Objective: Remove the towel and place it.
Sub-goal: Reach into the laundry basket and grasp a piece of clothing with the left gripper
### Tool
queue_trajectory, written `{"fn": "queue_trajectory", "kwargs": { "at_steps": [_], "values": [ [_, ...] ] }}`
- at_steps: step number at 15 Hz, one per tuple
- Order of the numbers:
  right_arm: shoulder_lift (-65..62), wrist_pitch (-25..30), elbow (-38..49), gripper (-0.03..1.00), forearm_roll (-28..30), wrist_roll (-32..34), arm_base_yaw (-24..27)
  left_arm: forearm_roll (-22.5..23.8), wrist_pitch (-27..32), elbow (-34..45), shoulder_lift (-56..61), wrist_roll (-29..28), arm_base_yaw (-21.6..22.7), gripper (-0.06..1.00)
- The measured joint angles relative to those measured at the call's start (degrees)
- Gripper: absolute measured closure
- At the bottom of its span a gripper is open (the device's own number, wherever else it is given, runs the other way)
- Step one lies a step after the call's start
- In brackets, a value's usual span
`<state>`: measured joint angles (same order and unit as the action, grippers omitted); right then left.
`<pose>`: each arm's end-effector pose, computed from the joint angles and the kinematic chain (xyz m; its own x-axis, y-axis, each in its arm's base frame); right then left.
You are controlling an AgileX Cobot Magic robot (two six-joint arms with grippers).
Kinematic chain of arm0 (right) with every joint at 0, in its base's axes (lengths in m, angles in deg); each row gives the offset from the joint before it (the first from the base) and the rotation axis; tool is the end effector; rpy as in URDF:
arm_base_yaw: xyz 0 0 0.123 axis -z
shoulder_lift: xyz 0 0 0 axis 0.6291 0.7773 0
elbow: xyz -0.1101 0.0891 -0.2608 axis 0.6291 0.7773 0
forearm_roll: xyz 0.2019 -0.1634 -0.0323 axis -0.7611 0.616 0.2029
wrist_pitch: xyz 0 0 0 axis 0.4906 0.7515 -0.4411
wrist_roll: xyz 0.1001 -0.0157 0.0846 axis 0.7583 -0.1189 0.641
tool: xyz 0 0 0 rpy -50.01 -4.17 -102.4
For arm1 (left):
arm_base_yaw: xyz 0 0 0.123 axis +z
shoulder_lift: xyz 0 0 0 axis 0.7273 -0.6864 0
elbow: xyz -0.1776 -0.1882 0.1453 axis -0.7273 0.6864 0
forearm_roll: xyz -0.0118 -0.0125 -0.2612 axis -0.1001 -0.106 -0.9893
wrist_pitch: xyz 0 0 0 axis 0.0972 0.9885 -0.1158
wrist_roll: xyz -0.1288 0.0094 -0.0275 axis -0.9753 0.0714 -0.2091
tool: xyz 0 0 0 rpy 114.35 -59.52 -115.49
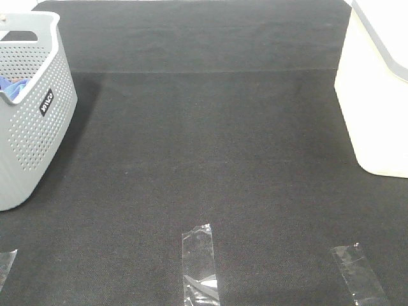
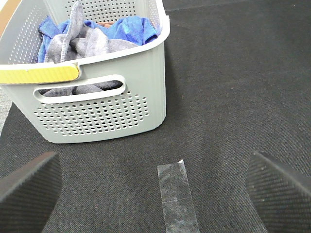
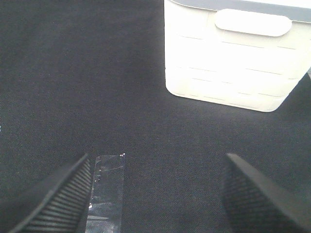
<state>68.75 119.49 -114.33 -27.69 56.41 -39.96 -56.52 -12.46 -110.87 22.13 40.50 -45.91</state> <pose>0.0281 0.0023 0.2635 -0.4508 -0.0688 -0.8900 -0.0571 0.9972 -0.0482 0.0272 -0.0076 0.2687 -0.4286 0.0560 -0.9018 0.0676 0.9973 0.0298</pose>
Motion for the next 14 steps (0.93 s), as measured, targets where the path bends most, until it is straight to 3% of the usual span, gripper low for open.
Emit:
{"fn": "queue_trajectory", "kwargs": {
  "at_steps": [14],
  "values": [
    [0.0,0.0,0.0,0.27,0.0,0.0,0.0,0.0,0.0,0.0,0.0,0.0,0.0,-0.04]
  ]
}}
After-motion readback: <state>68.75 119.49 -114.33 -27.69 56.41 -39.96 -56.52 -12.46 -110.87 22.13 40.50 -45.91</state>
